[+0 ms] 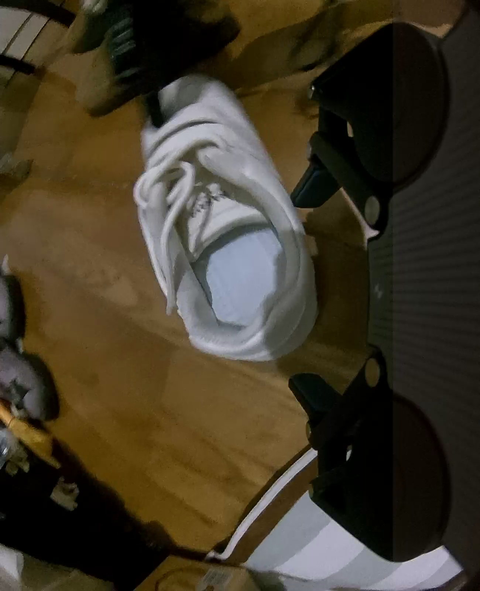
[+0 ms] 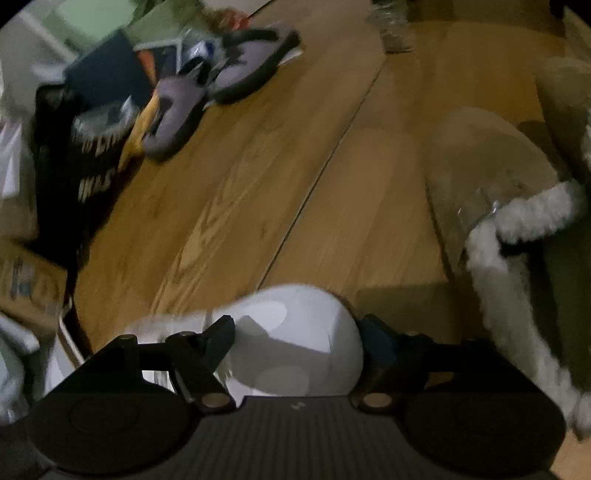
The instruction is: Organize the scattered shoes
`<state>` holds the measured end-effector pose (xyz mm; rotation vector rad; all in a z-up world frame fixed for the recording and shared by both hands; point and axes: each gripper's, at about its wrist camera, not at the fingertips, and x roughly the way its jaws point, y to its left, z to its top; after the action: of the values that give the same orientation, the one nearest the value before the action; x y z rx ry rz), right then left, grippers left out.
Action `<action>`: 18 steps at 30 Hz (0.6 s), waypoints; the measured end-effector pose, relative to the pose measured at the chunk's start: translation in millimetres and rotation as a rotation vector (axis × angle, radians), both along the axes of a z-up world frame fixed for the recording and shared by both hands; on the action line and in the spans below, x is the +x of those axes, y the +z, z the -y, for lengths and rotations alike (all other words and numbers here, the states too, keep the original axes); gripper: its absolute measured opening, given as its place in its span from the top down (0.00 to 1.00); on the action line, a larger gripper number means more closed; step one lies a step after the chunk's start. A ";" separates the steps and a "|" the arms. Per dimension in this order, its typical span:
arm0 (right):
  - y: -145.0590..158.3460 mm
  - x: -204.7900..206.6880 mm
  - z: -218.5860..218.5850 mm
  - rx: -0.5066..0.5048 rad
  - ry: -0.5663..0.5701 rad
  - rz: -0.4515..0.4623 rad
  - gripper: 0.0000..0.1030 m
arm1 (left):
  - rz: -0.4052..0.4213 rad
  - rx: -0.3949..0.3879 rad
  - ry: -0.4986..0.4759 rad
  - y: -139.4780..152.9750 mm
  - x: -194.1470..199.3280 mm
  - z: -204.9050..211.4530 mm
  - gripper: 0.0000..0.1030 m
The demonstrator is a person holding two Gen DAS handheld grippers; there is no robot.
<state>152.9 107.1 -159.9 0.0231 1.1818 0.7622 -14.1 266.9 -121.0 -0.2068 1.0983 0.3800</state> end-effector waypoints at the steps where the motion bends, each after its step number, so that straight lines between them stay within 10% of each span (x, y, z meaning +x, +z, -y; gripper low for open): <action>1: -0.6 -5.6 0.1 0.001 0.012 -0.014 0.26 | 0.013 -0.013 0.013 2.8 0.4 -3.8 0.05; 11: 3.5 -71.4 -7.2 0.060 0.230 -0.217 0.31 | 0.011 -0.070 0.076 8.2 -12.9 -24.7 0.05; 18: 34.8 -76.4 -25.7 -0.014 0.237 0.104 0.11 | 0.019 -0.092 0.142 5.8 -17.6 -44.4 0.05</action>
<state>76.5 132.8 -125.1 -0.1691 1.1014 0.9523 -31.7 311.3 -115.2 -0.3701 1.0859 0.4537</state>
